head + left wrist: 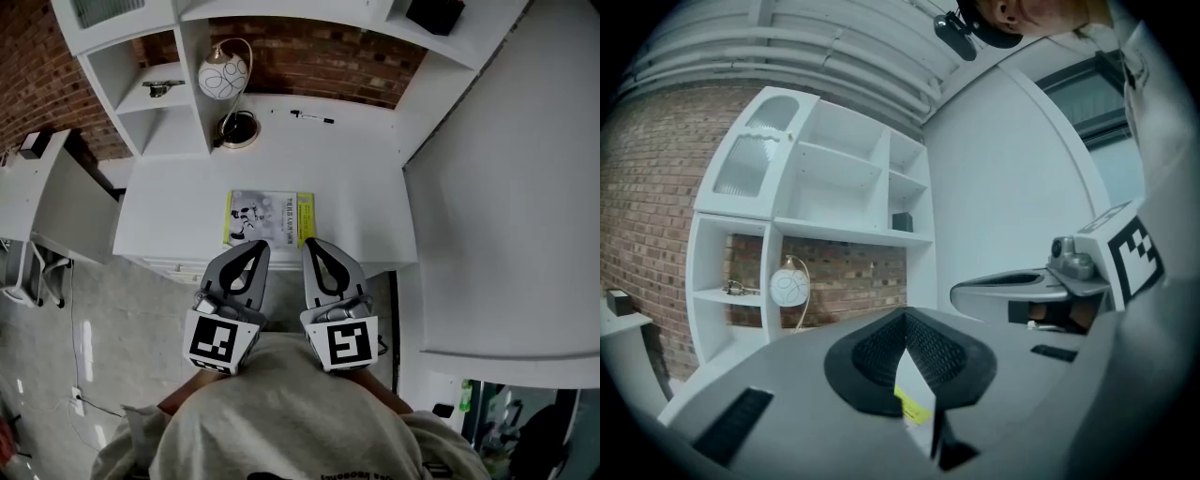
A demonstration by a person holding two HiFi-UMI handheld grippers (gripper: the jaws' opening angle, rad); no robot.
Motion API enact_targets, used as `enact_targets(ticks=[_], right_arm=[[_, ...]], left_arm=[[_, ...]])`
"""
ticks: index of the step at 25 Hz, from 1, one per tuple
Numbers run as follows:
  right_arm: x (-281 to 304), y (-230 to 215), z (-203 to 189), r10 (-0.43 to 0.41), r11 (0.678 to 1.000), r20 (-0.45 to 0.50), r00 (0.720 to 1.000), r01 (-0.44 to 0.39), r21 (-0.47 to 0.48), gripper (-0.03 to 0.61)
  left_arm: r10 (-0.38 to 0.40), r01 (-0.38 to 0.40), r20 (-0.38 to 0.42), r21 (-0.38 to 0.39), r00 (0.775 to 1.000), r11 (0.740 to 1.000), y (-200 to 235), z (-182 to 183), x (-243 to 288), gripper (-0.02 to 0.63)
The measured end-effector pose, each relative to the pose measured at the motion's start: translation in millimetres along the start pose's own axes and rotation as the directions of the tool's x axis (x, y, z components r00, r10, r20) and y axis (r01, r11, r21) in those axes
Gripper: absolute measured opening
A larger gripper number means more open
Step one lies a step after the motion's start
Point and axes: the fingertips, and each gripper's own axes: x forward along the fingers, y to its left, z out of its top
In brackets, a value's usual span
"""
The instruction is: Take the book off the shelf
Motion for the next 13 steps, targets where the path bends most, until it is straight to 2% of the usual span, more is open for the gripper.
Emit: enact_targets(ticks=[13], right_arm=[[-5.2,1.6,-5.2,0.044,0.998,-0.003,0.999,-0.044,-0.048,0.017]], left_arm=[[-0.013,0.013,-0.005,0.02,1.0,1.0,-10.8,-4.1,4.3,0.011]])
